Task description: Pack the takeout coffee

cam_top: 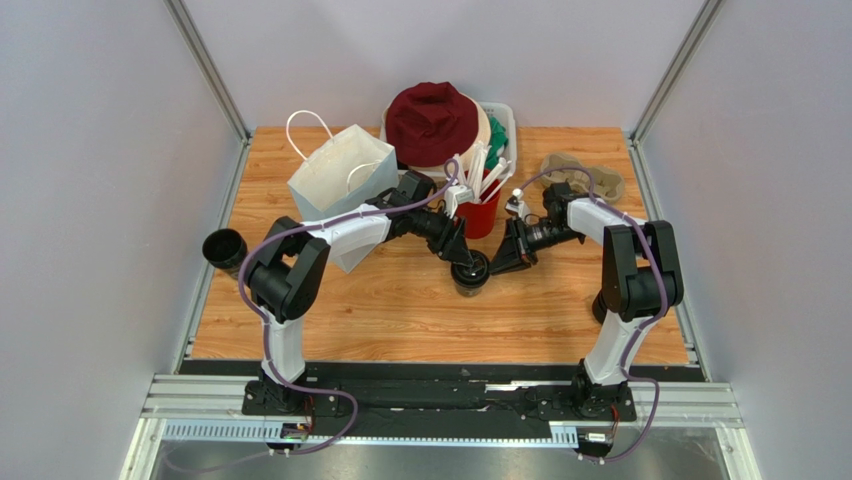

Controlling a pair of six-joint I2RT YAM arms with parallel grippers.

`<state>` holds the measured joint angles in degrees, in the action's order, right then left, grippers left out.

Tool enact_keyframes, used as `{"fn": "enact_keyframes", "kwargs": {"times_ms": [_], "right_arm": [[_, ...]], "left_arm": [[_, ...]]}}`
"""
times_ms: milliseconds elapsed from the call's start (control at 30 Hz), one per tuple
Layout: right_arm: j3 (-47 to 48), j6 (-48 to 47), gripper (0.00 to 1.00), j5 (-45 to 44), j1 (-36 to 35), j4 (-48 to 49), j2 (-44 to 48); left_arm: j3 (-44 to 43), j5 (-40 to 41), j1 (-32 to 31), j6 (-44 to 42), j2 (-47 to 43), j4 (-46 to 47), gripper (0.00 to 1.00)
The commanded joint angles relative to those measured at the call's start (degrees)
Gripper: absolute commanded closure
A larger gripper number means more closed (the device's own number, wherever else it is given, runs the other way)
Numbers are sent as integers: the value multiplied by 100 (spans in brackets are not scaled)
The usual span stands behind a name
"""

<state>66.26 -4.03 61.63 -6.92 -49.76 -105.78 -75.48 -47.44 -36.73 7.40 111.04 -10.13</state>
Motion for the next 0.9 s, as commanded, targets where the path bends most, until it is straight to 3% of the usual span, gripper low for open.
{"fn": "enact_keyframes", "kwargs": {"times_ms": [0, 267, 567, 867], "right_arm": [[-140, 359, 76, -975, -99, 879, 22], [-175, 570, 75, -1592, -169, 1021, 127], [255, 553, 71, -600, -126, 827, 549], [475, 623, 70, -292, -126, 827, 400]], "left_arm": [[297, 1149, -220, -696, 374, -490, 43], [350, 1298, -334, -870, 330, -507, 43], [491, 1422, -361, -977, 277, -516, 43], [552, 1422, -361, -1065, 269, -534, 43]]}}
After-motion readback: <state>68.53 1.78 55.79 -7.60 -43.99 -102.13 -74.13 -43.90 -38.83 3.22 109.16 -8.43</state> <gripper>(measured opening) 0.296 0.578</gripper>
